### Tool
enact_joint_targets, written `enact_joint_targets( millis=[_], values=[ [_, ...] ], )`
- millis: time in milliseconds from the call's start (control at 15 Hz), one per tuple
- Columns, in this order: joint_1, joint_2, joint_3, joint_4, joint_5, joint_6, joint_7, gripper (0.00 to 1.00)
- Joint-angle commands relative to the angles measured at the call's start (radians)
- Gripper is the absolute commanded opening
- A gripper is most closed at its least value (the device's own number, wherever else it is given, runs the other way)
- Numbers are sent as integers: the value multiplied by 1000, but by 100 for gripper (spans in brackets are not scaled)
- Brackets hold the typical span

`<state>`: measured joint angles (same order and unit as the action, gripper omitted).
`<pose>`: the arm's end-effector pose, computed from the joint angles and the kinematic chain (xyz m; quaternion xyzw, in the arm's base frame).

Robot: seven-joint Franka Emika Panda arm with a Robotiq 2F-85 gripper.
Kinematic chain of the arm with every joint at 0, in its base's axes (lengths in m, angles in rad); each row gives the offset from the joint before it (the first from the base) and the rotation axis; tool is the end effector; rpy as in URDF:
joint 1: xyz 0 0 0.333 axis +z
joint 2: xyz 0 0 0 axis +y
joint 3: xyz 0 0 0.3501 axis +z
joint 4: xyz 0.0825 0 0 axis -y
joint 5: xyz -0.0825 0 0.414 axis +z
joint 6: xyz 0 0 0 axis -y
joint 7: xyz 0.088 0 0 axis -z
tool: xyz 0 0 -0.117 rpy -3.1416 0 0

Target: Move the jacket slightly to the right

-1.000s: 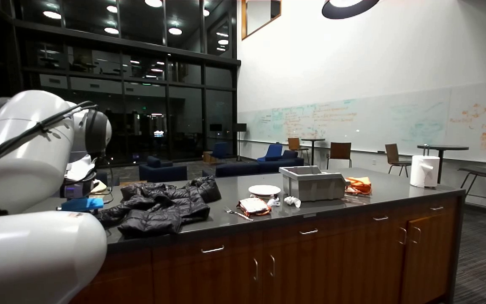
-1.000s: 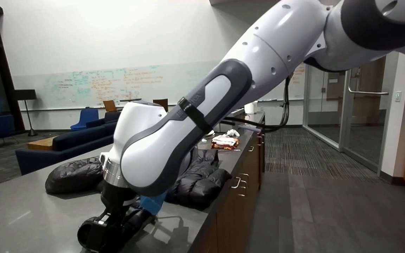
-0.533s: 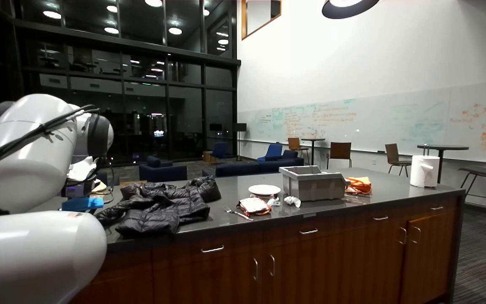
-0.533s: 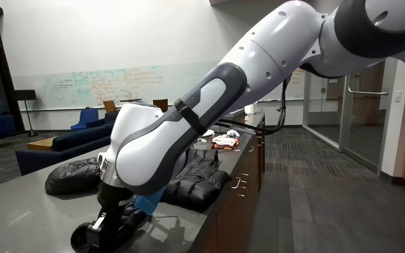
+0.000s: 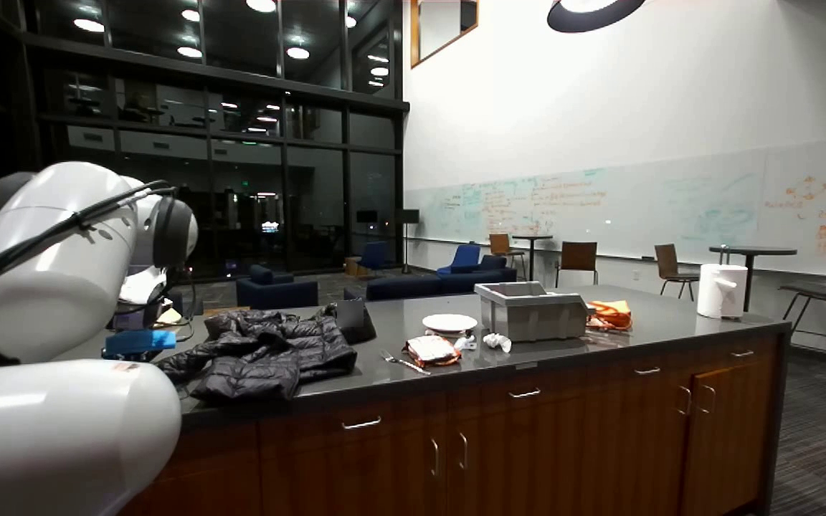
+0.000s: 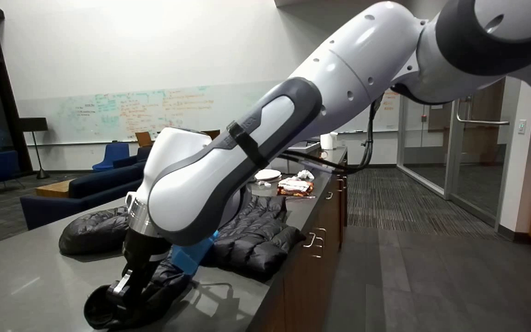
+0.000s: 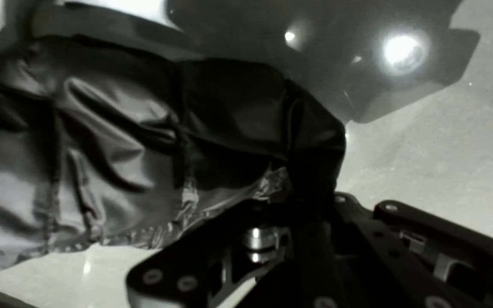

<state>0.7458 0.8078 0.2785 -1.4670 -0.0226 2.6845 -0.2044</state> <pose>0.4628 0.6626 0.2555 -0.8244 -0.5166 -0.1660 0.1611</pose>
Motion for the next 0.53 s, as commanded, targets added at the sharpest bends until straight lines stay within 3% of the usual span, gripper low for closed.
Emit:
enact_joint_targets(
  millis=[0, 467],
  values=[
    [-68, -23, 74, -3, 11, 41, -14, 1],
    [-268, -80, 246, -41, 107, 196, -97, 1]
  ],
)
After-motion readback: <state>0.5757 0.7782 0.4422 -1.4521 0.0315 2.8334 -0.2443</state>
